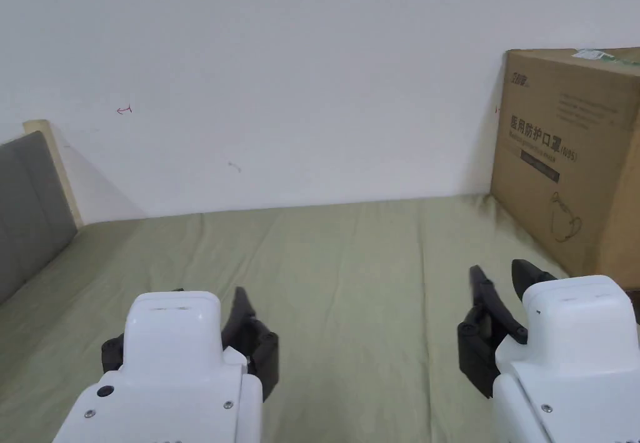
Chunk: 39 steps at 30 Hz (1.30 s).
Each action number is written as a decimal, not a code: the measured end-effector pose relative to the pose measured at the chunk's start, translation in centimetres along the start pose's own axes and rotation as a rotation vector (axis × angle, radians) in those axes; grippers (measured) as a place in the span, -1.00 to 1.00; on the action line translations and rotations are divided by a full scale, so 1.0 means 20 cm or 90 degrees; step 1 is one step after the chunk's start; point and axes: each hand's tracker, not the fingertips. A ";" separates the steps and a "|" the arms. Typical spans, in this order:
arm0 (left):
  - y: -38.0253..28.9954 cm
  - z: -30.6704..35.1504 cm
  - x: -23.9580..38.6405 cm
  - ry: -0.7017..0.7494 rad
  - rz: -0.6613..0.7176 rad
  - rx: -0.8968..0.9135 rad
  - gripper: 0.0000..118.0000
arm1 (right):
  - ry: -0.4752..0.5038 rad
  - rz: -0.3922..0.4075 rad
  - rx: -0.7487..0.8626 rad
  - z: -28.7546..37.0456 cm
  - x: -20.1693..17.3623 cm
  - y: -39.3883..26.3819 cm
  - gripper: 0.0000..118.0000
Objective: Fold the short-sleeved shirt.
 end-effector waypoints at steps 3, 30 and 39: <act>0.00 0.00 -0.01 -0.036 0.032 -0.022 0.82 | 0.012 -0.028 -0.044 -0.03 0.00 -0.02 0.86; -0.04 -0.03 -0.03 0.001 0.013 -0.039 0.90 | -0.007 -0.065 -0.072 -0.08 0.05 -0.10 1.00; -0.04 -0.07 -0.07 -0.049 0.078 -0.081 0.90 | -0.015 -0.048 -0.067 -0.08 0.02 -0.11 1.00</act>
